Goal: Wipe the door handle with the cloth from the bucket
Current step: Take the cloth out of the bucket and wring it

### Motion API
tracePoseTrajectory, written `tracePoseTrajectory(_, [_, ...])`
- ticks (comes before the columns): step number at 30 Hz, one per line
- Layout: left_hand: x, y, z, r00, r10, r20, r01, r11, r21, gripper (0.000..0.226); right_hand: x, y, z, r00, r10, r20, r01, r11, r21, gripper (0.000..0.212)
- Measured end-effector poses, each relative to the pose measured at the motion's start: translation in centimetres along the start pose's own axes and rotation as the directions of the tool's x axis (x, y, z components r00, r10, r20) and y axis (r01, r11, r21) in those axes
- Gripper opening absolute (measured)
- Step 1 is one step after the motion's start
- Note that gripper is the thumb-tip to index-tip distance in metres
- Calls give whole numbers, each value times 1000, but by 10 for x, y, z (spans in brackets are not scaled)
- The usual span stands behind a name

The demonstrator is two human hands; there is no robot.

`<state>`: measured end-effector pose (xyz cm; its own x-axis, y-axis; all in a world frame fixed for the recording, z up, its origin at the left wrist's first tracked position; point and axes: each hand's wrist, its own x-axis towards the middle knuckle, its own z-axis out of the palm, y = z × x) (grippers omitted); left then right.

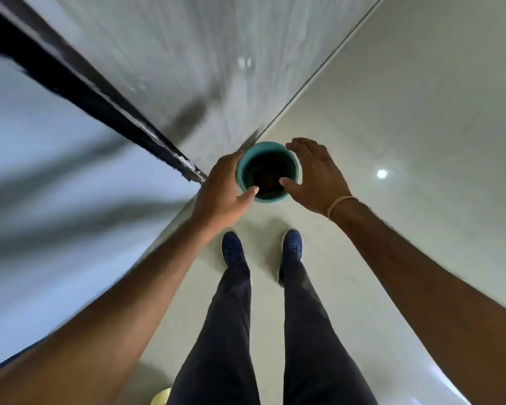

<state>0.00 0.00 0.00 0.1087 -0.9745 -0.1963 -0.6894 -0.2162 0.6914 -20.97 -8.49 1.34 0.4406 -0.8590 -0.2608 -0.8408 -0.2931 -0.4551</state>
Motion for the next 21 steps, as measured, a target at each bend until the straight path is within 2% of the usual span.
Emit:
tracePoseTrajectory(7, [85,-128,138,990,-130,62,129,992,13,69,105,96,151,956,100,275,-105,994,3,72])
tracePoseTrajectory(14, [146,-235,260,980,-200,16,198,978,71,68,213,173,325,891,235,389,-239,970,-39,57])
tracePoseTrajectory(18, [160,-266,296,978,-206,-34,208,973,95,70,254,209,398,796,410,445,-431,901,-59,59])
tracePoseTrajectory(21, [163,-278,311,982,-177,-59,181,980,79,69,275,231,439,759,449,472,-463,881,-94,60])
